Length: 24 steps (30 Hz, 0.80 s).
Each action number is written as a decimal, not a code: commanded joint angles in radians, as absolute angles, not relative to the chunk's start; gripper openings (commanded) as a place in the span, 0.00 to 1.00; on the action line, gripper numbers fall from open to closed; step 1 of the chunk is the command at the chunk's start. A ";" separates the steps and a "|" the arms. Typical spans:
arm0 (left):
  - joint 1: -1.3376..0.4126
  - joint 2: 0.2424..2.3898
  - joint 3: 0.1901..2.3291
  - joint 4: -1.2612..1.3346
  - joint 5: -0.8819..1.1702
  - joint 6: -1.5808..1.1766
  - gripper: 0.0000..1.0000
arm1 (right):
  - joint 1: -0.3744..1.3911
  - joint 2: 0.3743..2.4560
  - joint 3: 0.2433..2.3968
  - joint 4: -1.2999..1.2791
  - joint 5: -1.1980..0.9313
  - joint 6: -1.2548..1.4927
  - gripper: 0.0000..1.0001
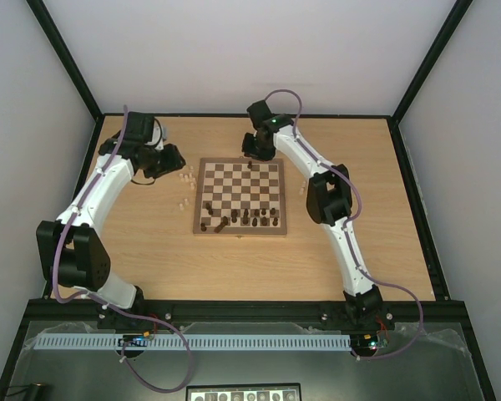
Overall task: Set up the chess pieces on the board
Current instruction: Pick up the chess piece from the chessboard.
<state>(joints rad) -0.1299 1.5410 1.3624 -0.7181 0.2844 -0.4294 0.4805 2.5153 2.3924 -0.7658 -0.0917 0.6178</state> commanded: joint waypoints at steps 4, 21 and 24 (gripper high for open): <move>-0.119 1.540 1.385 -0.741 0.307 -0.419 0.48 | 0.497 2.550 2.404 -0.773 -0.036 0.630 0.25; -0.106 1.536 1.364 -0.730 0.319 -0.419 0.48 | 0.516 2.585 2.416 -0.753 0.022 0.657 0.24; -0.104 1.536 1.360 -0.728 0.321 -0.420 0.48 | 0.521 2.590 2.419 -0.758 0.031 0.655 0.24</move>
